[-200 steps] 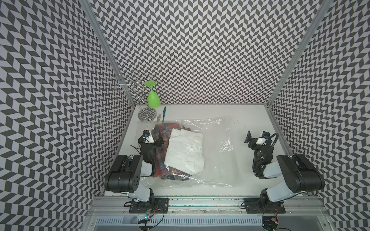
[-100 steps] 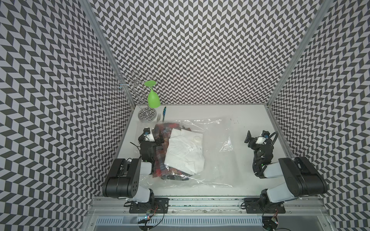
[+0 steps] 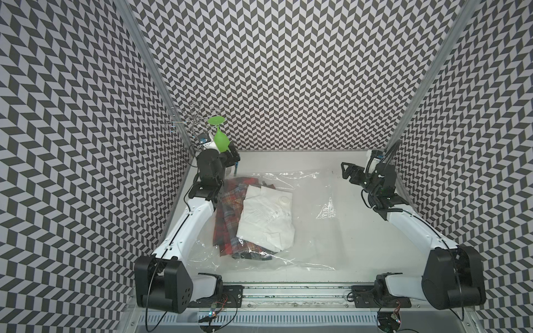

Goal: Take the shirt out of the vacuum bag
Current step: Open the vacuum bag at the center of the board.

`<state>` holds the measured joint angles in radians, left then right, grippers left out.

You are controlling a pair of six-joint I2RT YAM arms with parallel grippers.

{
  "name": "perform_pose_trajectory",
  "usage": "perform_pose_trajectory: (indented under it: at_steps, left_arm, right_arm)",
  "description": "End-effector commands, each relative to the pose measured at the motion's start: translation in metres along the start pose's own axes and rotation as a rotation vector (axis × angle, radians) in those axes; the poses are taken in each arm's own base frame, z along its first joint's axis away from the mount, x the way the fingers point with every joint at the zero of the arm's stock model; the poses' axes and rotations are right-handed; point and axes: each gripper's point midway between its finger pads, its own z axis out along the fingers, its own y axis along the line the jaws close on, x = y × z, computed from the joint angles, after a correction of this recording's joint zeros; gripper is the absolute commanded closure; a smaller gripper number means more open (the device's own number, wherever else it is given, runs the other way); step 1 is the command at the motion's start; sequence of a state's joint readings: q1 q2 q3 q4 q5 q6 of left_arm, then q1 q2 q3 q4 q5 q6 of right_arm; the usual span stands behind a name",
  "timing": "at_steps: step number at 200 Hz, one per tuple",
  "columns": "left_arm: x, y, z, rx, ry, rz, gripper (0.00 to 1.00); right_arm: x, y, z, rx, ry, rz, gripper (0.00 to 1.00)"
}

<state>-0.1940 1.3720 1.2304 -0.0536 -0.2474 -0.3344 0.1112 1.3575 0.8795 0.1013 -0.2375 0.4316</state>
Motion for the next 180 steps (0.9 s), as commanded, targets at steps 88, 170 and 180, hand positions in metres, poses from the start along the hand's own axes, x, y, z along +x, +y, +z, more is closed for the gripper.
perform_pose_trajectory:
  at_steps: [88,170,180]
  left_arm:
    - [0.244,-0.122,-0.065,0.117,1.024,0.161,0.01]
    - [0.281,-0.148,-0.088,0.21,1.089,0.232,0.08]
    - [0.283,-0.145,-0.088,0.218,1.084,0.236,0.09]
  right_arm:
    - [0.139,0.026,-0.001,-0.132,0.622,0.15,0.07]
    - [0.149,-0.039,-0.012,-0.086,0.617,0.338,0.22]
    - [0.152,-0.04,-0.01,-0.105,0.629,0.352,0.27]
